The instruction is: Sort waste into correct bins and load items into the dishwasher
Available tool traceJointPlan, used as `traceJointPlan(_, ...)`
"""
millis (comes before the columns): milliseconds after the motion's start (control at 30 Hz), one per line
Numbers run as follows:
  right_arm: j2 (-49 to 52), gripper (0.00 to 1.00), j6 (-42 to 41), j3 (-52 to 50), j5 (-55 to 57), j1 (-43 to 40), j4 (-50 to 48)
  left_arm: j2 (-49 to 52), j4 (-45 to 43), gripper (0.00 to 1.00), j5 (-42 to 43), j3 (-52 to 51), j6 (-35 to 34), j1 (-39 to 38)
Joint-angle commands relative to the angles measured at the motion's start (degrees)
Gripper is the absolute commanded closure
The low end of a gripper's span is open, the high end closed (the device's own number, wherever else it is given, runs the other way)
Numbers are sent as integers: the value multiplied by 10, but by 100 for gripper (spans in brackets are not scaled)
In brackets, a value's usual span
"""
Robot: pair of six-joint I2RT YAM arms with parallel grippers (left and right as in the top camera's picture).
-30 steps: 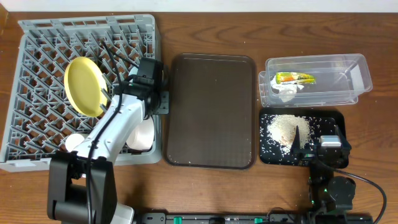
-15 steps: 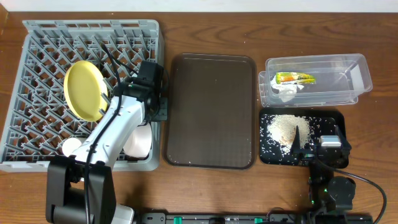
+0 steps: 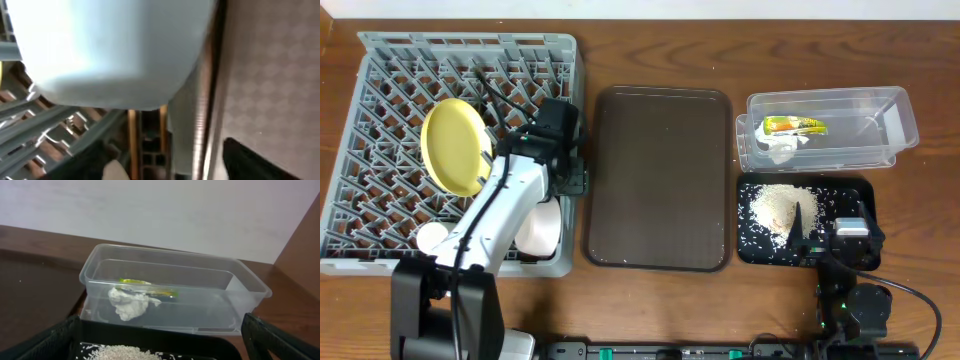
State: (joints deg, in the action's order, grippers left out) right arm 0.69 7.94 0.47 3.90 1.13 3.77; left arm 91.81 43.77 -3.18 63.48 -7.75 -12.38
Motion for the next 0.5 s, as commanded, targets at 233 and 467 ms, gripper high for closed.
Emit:
traceJointPlan(233,-3,1,-6,-2,2,-4,1,-140,56,18,56,67,-6,4)
traceJointPlan(467,-3,1,-6,-2,2,-4,1,-310,105,12,56,69,-5,4)
